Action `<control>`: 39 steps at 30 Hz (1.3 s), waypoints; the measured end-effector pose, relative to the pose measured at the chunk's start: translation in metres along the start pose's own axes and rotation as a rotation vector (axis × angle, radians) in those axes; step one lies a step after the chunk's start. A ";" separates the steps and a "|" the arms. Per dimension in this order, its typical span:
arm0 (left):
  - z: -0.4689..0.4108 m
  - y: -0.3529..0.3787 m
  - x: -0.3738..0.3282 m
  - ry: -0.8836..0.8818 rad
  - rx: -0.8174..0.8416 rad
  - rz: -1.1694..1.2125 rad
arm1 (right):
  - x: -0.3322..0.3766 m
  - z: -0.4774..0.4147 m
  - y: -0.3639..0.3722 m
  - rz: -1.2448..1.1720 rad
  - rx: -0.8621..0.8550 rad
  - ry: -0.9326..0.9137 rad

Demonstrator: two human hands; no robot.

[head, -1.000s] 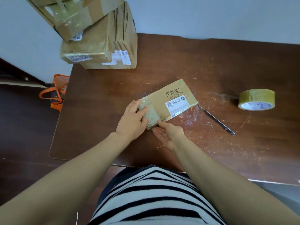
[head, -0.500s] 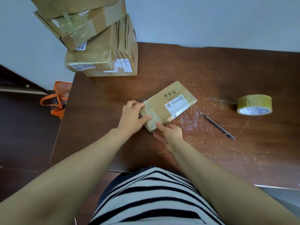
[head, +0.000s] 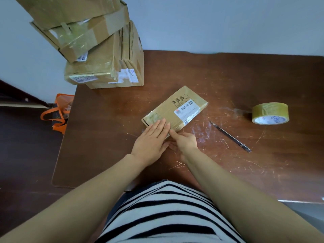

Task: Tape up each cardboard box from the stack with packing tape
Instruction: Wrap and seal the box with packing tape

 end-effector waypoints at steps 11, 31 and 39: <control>-0.006 -0.012 0.001 -0.053 -0.084 0.031 | 0.002 0.008 -0.003 0.020 0.102 0.044; -0.015 -0.041 -0.011 -0.193 -0.056 -0.100 | 0.048 0.013 0.002 0.225 0.069 0.016; -0.027 -0.054 -0.013 -0.081 -0.035 -0.213 | 0.049 0.016 0.008 0.172 0.097 -0.008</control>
Point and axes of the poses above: each hand's wrist, its own z-axis away from the middle knuckle, its own y-axis out of the palm, x = y × z, the point moved 5 cm from there along -z, towards the middle knuckle, and after that the axes turned 11 degrees about y, right-handed, at the moved point
